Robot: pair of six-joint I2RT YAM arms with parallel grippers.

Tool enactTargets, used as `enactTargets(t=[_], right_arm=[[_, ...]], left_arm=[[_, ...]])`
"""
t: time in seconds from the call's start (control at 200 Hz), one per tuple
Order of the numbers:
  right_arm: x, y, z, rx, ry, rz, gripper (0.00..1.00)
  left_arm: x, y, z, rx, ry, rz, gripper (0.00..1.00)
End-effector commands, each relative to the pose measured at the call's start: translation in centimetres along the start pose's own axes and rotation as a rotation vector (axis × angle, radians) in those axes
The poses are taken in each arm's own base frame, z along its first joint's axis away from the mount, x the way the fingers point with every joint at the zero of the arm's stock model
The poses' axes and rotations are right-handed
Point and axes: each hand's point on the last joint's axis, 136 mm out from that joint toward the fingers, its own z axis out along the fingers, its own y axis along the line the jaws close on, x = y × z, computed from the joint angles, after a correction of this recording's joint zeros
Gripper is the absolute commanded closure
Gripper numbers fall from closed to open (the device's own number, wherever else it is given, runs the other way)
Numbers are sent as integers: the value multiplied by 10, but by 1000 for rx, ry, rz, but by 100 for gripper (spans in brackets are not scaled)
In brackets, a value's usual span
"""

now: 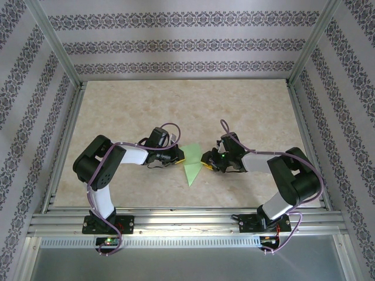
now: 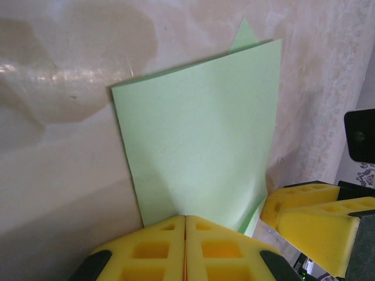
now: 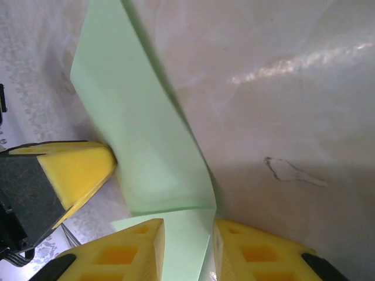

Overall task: Fold a paper plane with a square sheet of paper (pick it up from the middle)
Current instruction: Fold the wing for the fifth time at the center of the table.

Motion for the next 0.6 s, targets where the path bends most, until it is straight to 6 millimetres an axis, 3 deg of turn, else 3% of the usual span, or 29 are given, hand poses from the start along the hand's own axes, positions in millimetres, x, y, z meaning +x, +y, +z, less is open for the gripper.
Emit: enactTargets(t=[0.0,0.285,0.595], right_arm=[[-5,15,3,-49,1,-14,72],[-8,24,2,-78,6,-67,71],[-12,17,0,-70,8,-75,68]], left_arm=[[14,11,5,-34,50,6,93],[15,12,5,-37,53,7,94],[15,13,4,-47,53,12,94]])
